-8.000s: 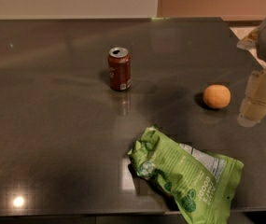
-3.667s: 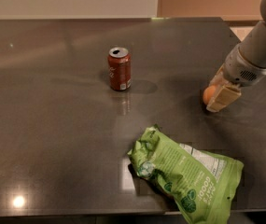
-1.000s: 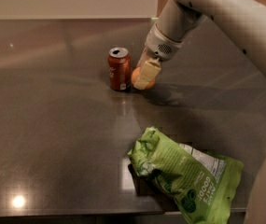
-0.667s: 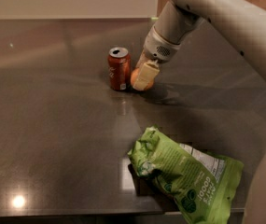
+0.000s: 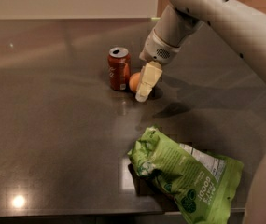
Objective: Move orange near coke can
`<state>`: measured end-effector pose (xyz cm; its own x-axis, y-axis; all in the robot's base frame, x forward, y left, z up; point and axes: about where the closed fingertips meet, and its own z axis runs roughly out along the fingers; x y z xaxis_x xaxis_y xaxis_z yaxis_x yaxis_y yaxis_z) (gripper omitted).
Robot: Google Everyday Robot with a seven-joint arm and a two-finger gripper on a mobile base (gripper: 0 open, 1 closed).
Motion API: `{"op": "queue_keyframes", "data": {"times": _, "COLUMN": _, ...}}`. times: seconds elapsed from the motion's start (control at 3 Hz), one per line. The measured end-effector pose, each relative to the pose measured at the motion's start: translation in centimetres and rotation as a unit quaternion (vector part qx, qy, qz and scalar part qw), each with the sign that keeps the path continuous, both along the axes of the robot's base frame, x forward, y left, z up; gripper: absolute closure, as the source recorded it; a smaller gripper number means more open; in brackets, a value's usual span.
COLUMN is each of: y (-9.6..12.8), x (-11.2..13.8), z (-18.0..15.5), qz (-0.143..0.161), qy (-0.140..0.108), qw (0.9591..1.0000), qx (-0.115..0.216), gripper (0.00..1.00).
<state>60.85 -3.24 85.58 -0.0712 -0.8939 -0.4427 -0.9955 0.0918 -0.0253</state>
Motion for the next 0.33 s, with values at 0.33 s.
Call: {"op": "queue_keyframes", "data": {"times": 0.33, "y": 0.01, "x": 0.0, "z": -0.01, "qz": 0.0, "qy": 0.0, "qw": 1.0, "qx": 0.0, "gripper": 0.0}}
